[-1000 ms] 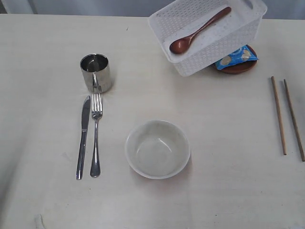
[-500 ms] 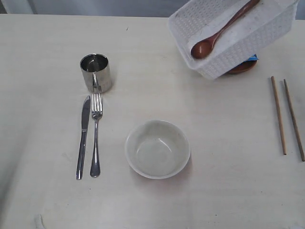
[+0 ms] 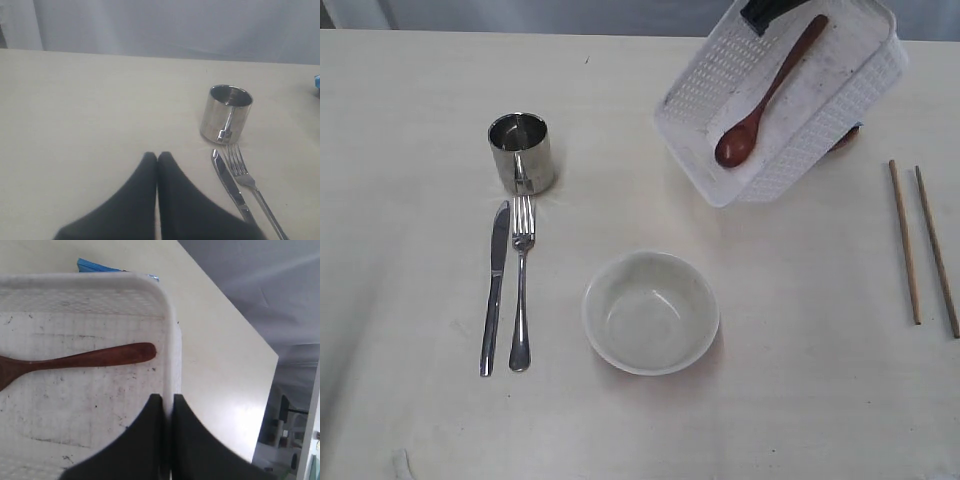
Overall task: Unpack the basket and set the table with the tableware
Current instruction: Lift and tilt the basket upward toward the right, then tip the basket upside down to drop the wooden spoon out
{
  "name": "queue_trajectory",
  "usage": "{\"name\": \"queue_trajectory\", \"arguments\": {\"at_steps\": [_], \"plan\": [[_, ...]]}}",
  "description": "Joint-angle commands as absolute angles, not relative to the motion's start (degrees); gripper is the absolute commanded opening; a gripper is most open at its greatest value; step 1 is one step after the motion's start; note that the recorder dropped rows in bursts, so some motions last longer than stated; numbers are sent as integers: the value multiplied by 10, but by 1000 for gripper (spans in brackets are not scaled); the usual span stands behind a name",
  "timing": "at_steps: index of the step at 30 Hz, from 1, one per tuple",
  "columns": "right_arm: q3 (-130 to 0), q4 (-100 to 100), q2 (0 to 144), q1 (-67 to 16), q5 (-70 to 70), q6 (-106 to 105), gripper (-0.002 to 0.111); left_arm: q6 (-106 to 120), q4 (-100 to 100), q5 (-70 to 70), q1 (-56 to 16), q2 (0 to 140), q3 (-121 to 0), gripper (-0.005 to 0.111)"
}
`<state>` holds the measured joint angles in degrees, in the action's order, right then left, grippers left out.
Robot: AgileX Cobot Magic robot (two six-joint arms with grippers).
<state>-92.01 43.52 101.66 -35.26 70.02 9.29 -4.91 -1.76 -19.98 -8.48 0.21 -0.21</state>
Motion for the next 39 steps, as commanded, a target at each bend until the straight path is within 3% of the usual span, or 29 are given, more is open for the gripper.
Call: {"name": "queue_trajectory", "arguments": {"at_steps": [1, 11, 22, 31, 34, 39], "plan": [[-904, 469, 1011, -356, 700, 102, -1, -47, -17, -199, -87, 0, 0, 0], [-840, 524, 1010, -356, 700, 117, -1, -47, -17, -199, -87, 0, 0, 0], [-835, 671, 1004, -449, 700, 136, -1, -47, -17, -199, -87, 0, 0, 0], [-795, 688, 1008, -444, 700, 122, -1, -47, -17, -199, -87, 0, 0, 0], [-764, 757, 1008, -491, 700, 136, -1, -47, -17, -199, -87, 0, 0, 0], [-755, 730, 1008, -458, 700, 151, -1, -47, -17, -199, -87, 0, 0, 0]]}}
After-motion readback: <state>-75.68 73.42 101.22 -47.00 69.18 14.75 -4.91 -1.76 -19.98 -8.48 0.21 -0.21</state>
